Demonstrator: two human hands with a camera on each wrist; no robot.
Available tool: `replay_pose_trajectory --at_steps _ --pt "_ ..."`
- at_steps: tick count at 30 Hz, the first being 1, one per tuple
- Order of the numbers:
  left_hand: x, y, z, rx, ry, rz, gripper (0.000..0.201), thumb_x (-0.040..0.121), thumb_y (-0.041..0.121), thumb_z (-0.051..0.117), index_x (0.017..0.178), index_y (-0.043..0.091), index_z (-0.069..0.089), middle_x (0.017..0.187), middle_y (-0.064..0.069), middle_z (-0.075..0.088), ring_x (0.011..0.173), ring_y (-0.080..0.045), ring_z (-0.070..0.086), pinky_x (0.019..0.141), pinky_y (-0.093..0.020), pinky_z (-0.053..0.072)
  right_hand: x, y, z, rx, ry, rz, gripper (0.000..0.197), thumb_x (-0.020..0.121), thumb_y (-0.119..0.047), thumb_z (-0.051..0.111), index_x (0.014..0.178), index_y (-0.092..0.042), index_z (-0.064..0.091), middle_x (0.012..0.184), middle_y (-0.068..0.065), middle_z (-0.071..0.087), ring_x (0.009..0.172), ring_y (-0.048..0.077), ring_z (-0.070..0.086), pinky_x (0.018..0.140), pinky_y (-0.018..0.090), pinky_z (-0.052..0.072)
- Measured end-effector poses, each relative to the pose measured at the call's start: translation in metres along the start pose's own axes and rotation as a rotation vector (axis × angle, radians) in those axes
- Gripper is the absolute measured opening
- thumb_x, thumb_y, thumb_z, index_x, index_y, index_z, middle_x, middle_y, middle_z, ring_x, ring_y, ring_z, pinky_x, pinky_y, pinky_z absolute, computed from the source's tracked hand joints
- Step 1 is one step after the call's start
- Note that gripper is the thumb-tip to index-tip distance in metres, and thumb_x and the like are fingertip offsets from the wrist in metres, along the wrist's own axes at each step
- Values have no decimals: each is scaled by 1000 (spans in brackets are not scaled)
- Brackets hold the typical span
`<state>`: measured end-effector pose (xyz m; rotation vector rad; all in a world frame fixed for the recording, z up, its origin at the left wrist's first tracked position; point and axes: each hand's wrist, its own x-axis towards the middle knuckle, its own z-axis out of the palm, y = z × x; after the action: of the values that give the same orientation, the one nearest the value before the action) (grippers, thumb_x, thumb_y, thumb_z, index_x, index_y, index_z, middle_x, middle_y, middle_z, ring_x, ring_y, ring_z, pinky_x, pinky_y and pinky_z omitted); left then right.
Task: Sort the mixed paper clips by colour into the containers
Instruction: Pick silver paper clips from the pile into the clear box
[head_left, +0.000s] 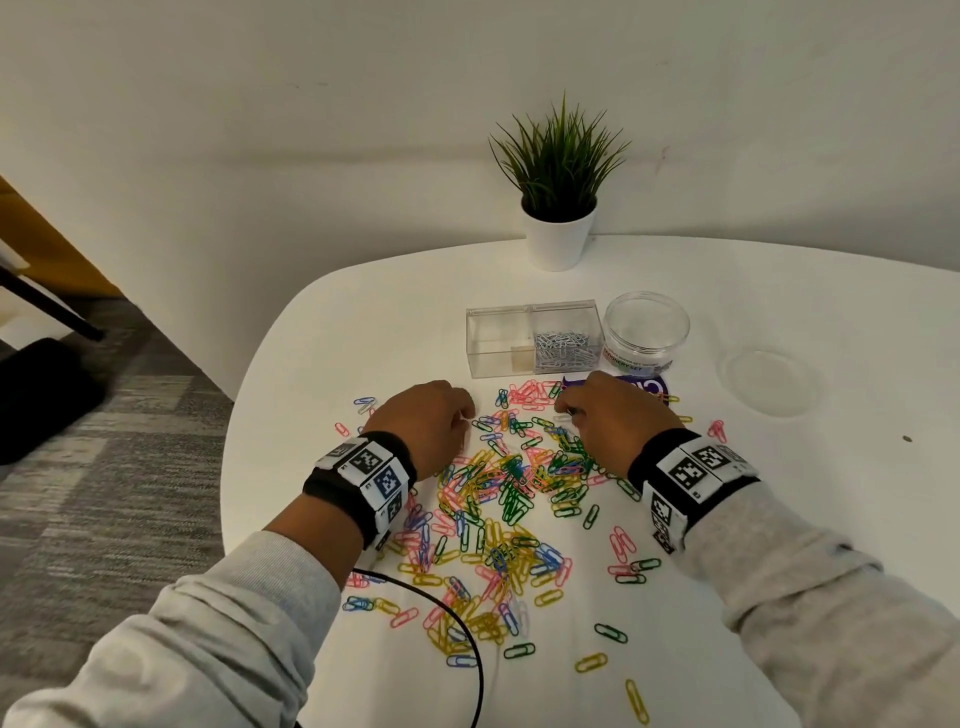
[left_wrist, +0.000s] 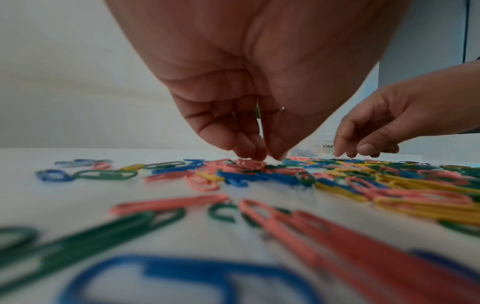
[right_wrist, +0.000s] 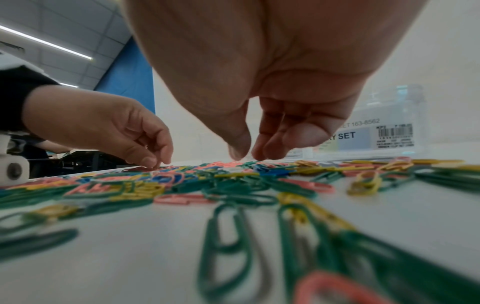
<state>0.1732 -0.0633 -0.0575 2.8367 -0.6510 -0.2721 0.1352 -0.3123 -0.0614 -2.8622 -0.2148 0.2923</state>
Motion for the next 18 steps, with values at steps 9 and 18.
replay_pose_trajectory --at_steps 9,18 --pt "-4 1 1 -5 -47 69 17 94 28 57 108 30 68 104 5 57 97 -18 59 83 -30 48 3 -6 0 -6 -73 6 7 94 -20 54 90 -25 52 105 2 55 88 19 55 74 31 44" --pt "-12 6 10 2 -38 262 23 95 43 57 115 38 69 109 7 55 99 -17 58 79 -34 50 -3 -13 -5 77 -30 -53 17 94 -7 43 103 -22 42 80 -4 51 71 21 51 58 33 36"
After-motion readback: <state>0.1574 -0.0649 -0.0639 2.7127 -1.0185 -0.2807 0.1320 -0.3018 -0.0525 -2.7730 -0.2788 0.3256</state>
